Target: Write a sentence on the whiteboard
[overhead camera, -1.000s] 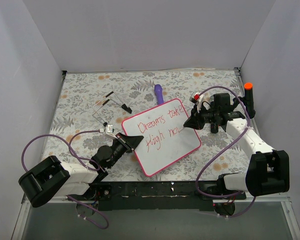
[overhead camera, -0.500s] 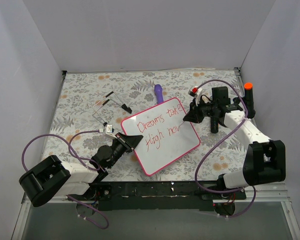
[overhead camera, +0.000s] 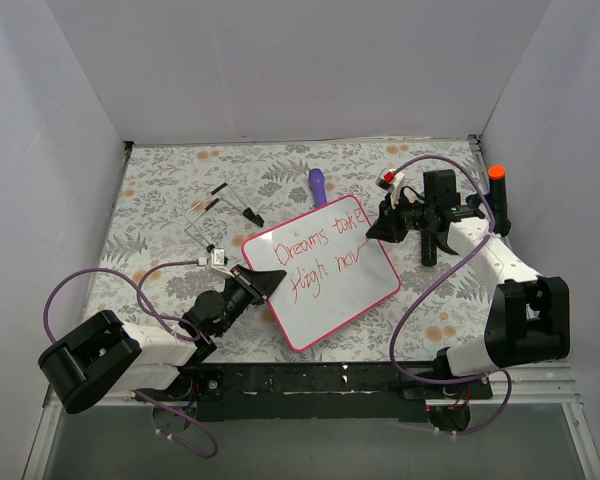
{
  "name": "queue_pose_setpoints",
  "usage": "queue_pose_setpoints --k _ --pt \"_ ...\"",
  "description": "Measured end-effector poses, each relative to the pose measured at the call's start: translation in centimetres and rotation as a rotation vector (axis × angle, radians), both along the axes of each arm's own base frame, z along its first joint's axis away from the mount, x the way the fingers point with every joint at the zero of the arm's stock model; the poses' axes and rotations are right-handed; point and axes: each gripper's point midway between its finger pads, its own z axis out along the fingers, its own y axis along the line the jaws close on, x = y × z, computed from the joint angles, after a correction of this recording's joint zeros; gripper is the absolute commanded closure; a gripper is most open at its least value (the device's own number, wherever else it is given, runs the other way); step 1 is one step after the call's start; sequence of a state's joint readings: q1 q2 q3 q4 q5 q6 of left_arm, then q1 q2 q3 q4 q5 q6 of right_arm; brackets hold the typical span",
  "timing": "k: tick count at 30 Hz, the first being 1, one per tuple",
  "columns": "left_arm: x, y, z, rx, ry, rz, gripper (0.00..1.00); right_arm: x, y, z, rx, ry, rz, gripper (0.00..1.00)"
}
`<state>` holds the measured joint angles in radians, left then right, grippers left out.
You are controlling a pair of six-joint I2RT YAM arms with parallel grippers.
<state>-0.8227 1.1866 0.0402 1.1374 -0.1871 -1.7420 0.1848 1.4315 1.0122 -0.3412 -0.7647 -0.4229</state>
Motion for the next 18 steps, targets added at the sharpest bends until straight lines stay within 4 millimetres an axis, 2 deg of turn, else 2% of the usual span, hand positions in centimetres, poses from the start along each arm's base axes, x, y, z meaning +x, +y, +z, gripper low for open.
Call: queue_pose_setpoints --k 6,13,18 --pt "0.0 0.0 0.0 -0.001 0.001 0.001 1.0 -0.2 -0.1 -0.1 -0.01 -0.016 0.015 0.99" --pt "0.0 0.0 0.0 0.0 0.002 0.0 1.0 -2.5 -0.7 -1.1 -0.035 -0.006 0.035 0.99" --pt "0.0 0.0 0.0 -0.001 0.002 0.0 1.0 -2.7 -0.8 -1.1 -0.04 -0.007 0.035 0.99"
